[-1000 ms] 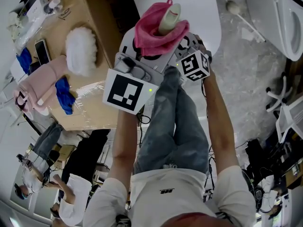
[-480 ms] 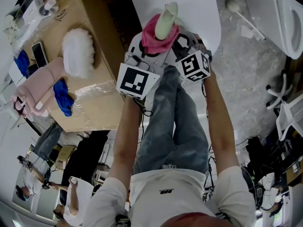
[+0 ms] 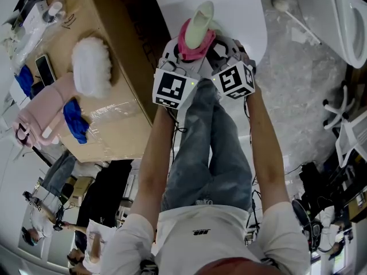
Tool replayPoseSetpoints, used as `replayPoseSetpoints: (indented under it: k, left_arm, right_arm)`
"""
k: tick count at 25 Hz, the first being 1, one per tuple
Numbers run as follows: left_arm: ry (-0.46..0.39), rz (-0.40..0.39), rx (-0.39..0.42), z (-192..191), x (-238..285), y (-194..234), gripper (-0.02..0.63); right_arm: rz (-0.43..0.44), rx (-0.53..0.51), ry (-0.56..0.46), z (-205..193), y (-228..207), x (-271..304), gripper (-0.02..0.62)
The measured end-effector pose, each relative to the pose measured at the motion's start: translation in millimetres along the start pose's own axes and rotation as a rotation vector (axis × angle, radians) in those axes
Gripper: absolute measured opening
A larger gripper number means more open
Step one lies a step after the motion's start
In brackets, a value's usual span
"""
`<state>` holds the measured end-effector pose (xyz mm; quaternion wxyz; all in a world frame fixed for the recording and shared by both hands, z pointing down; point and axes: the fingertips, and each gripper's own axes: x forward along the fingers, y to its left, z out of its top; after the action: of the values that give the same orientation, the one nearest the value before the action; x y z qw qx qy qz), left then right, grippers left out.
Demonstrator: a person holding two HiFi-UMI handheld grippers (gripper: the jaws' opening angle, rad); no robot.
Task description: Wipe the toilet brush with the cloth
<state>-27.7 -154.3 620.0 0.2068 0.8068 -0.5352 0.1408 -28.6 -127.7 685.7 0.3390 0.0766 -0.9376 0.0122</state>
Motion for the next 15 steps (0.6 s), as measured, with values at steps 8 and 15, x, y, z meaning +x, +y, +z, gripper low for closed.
replayPoseSetpoints:
  k: [8,15]
  left_arm:
    - [0.051,-0.006,-0.015,-28.2,15.0,2.7,0.112]
    - [0.077,0.001,-0.006,-26.5,12.9,2.6,0.112]
  right_arm:
    - [-0.007,0.001,0.0,-0.8,-0.2,0.5,0.055]
    - [-0.01,-0.004,0.001,-0.8,-0.1,0.2,0.055]
